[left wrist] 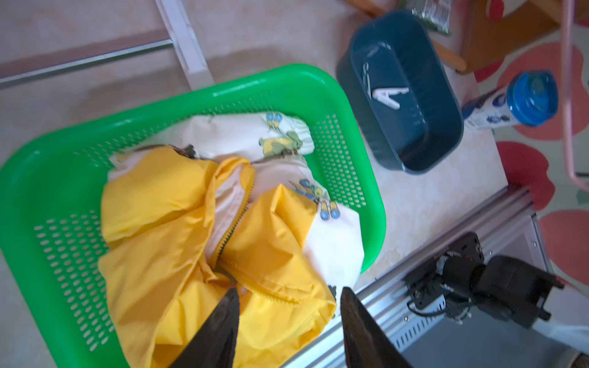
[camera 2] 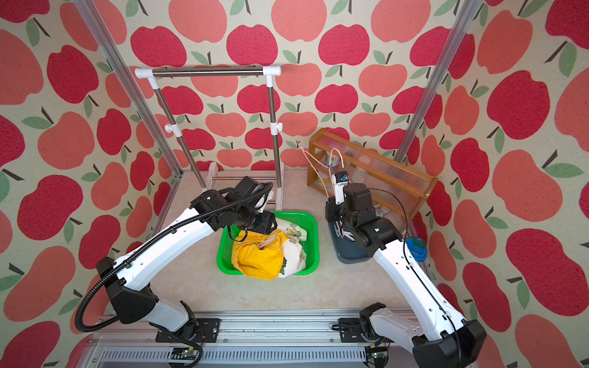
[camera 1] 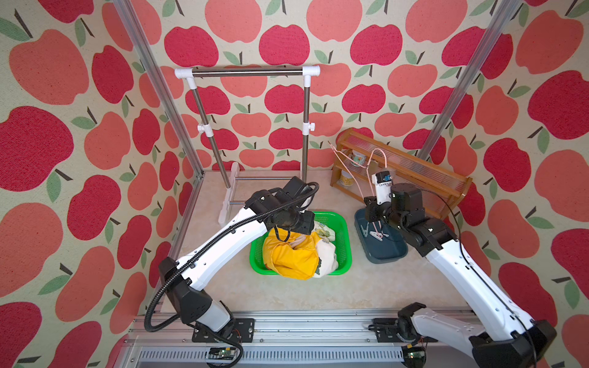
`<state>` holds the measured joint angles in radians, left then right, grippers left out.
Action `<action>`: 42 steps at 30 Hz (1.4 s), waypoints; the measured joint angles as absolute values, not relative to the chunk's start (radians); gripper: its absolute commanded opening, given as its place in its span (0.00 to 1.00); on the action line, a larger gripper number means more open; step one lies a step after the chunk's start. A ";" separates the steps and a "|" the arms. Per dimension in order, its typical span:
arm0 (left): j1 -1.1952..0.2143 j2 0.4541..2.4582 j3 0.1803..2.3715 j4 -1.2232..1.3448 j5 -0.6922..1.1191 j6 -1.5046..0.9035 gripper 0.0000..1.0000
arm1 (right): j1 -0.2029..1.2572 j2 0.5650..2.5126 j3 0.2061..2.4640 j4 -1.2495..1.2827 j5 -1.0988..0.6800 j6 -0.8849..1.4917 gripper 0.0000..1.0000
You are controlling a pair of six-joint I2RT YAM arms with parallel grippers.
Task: Remove the clothespins securing jackets to the hanger
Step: Adjust the jacket in the basket, then place the hanger at the clothesline.
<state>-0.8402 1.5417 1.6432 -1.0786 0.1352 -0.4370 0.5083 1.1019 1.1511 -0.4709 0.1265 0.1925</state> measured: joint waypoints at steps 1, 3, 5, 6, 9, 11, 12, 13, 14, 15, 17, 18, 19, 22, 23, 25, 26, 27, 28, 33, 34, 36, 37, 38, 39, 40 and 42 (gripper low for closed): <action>-0.855 1.543 1.616 -1.083 0.162 -0.430 0.57 | 0.508 1.104 1.153 -0.471 0.124 0.192 0.00; -0.873 1.550 1.559 -1.084 0.210 -0.424 0.58 | 0.508 1.106 1.158 -0.470 0.120 0.192 0.00; -0.872 1.567 1.504 -1.074 0.255 -0.423 0.57 | 0.508 1.106 1.167 -0.471 0.117 0.192 0.00; -0.867 1.578 1.483 -1.065 0.272 -0.423 0.54 | 0.508 1.106 1.172 -0.471 0.117 0.190 0.00; -0.842 1.626 1.417 -1.015 0.307 -0.413 0.49 | 0.508 1.105 1.184 -0.471 0.112 0.181 0.00; -0.817 1.669 1.376 -0.970 0.327 -0.401 0.47 | 0.508 1.106 1.192 -0.474 0.109 0.170 0.00; -0.805 1.692 1.364 -0.952 0.332 -0.400 0.46 | 0.508 1.106 1.198 -0.476 0.107 0.164 0.00; -0.792 1.718 1.356 -0.935 0.332 -0.397 0.45 | 0.508 1.107 1.207 -0.482 0.105 0.158 0.00; -0.781 1.749 1.355 -0.917 0.330 -0.395 0.44 | 0.508 1.109 1.219 -0.487 0.102 0.152 0.00; -0.775 1.776 1.355 -0.902 0.324 -0.393 0.41 | 0.508 1.111 1.229 -0.489 0.102 0.146 0.00; -0.766 1.837 1.362 -0.875 0.302 -0.390 0.38 | 0.508 1.115 1.248 -0.489 0.093 0.134 0.00; -0.766 1.860 1.366 -0.866 0.292 -0.390 0.37 | 0.508 1.115 1.254 -0.490 0.087 0.130 0.00; -0.766 1.885 1.370 -0.854 0.279 -0.390 0.36 | 0.508 1.116 1.260 -0.491 0.080 0.123 0.00; -0.770 1.919 1.378 -0.835 0.253 -0.394 0.38 | 0.508 1.122 1.279 -0.503 0.052 0.104 0.00; -0.771 1.918 1.382 -0.835 0.245 -0.394 0.41 | 0.508 1.129 1.291 -0.513 0.042 0.096 0.00; -0.774 1.899 1.388 -0.832 0.230 -0.395 0.50 | 0.508 1.143 1.317 -0.533 0.024 0.077 0.00; -0.775 1.879 1.389 -0.832 0.224 -0.390 0.57 | 0.508 1.151 1.332 -0.545 0.015 0.066 0.01; -0.775 1.854 1.389 -0.833 0.223 -0.381 0.62 | 0.508 1.157 1.343 -0.555 0.007 0.054 0.02; -0.775 1.816 1.391 -0.836 0.221 -0.372 0.67 | 0.506 1.163 1.356 -0.567 -0.006 0.039 0.02; -0.754 1.562 1.501 -0.882 0.220 -0.300 0.93 | 0.458 1.218 1.480 -0.678 -0.114 -0.042 0.02; -0.741 1.509 1.541 -0.889 0.221 -0.282 0.93 | 0.438 1.234 1.512 -0.702 -0.147 -0.057 0.02; -0.705 1.426 1.617 -0.899 0.221 -0.242 0.93 | 0.396 1.257 1.561 -0.743 -0.216 -0.078 0.02; -0.677 1.391 1.650 -0.899 0.220 -0.223 0.94 | 0.368 1.267 1.584 -0.769 -0.263 -0.086 0.02; -0.644 1.362 1.676 -0.897 0.224 -0.205 0.93 | 0.341 1.278 1.605 -0.799 -0.313 -0.092 0.02; -0.609 1.341 1.691 -0.893 0.227 -0.189 0.93 | 0.318 1.287 1.622 -0.823 -0.363 -0.098 0.02; -0.566 1.325 1.699 -0.885 0.241 -0.177 0.92 | 0.295 1.297 1.637 -0.849 -0.418 -0.101 0.03; -0.482 1.313 1.703 -0.872 0.278 -0.157 0.90 | 0.260 1.312 1.652 -0.889 -0.524 -0.103 0.03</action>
<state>-0.4816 1.3132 1.7035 -0.8722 0.2775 -0.1574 0.2596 1.3117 1.6516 -0.8890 -0.5240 -0.1028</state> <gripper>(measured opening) 0.914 0.047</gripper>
